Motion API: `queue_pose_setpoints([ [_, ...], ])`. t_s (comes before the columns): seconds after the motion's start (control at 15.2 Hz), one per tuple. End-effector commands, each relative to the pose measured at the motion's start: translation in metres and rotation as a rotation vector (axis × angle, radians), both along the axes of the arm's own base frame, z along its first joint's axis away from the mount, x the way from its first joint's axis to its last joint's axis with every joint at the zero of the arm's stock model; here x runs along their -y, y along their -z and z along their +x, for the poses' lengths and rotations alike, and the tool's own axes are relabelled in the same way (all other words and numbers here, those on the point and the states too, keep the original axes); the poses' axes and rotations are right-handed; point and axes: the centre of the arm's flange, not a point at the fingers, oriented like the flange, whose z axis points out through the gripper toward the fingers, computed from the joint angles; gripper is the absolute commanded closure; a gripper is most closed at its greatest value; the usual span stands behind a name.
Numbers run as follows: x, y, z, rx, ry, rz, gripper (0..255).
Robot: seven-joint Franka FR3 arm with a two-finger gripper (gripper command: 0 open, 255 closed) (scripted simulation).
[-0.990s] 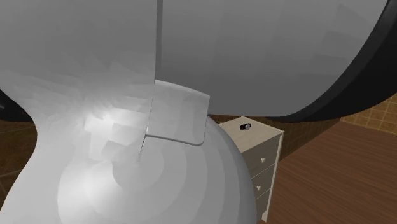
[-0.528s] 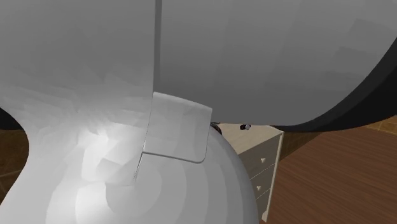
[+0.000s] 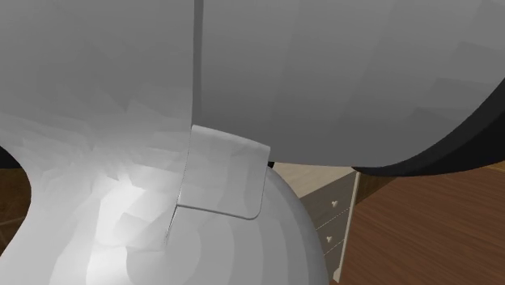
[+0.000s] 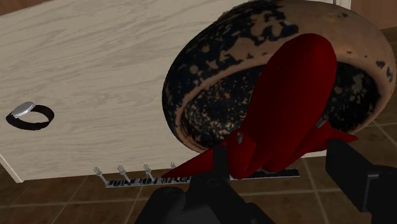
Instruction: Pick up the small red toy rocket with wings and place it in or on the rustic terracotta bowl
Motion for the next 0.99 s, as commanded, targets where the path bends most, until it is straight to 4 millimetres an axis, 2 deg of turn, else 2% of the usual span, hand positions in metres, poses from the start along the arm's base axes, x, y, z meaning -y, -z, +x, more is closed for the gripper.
queue_pose_setpoints([
  [0.0,0.000,0.006,0.000,-0.011,-0.001,0.004,255],
  [0.33,0.000,0.006,0.000,-0.011,-0.001,0.004,255],
  [0.4,0.000,0.006,0.001,-0.011,-0.001,0.004,0],
  [0.73,0.000,0.006,0.000,-0.011,-0.001,0.004,0],
  [0.92,-0.003,-0.033,-0.008,-0.011,-0.001,0.004,0],
])
